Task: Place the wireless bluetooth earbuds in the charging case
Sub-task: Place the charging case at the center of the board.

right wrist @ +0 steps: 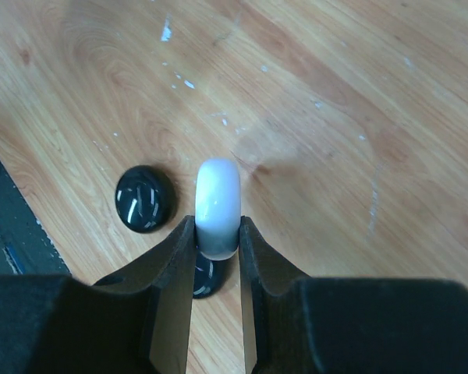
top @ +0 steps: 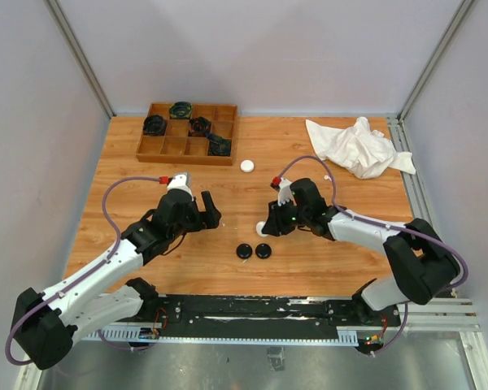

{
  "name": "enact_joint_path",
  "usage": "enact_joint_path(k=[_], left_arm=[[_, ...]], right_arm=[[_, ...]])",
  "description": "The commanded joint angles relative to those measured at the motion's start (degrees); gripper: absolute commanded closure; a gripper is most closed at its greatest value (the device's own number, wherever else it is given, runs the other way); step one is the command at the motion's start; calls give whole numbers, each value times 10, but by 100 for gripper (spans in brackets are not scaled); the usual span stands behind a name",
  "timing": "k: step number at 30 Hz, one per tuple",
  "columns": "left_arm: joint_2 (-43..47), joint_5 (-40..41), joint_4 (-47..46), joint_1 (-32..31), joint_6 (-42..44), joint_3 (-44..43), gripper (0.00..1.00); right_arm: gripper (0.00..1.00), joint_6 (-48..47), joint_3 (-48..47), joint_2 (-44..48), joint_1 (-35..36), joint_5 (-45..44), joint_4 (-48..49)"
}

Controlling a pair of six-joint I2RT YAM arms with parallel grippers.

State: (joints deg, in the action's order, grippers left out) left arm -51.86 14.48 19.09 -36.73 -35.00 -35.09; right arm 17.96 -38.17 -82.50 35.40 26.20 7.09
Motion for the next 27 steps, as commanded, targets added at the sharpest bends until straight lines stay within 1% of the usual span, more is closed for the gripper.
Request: enact_joint_path(k=[1, 3, 9, 16, 17, 20, 25, 27], left_arm=[[13, 6, -50, 5, -18, 12, 1], [17, 4, -55, 6, -21, 17, 1], [12, -4, -51, 6, -19, 21, 1], [-6, -15, -69, 6, -25, 26, 1], [-11, -18, -71, 6, -26, 25, 1], [-23, -20, -74, 6, -29, 22, 1], [-34, -24, -80, 6, -33, 18, 1], [-42, -24, -81, 6, -33, 14, 1]], right_arm=[[92, 29, -35, -31, 27, 24, 40], [92, 41, -47, -56, 32, 28, 53], [87, 55, -87, -119, 47, 51, 47], [77, 56, -107, -160, 57, 77, 29], [75, 55, -108, -162, 57, 77, 26], [64, 51, -105, -159, 57, 71, 25], [45, 23, -100, -131, 57, 32, 2], [39, 7, -98, -118, 57, 15, -10]])
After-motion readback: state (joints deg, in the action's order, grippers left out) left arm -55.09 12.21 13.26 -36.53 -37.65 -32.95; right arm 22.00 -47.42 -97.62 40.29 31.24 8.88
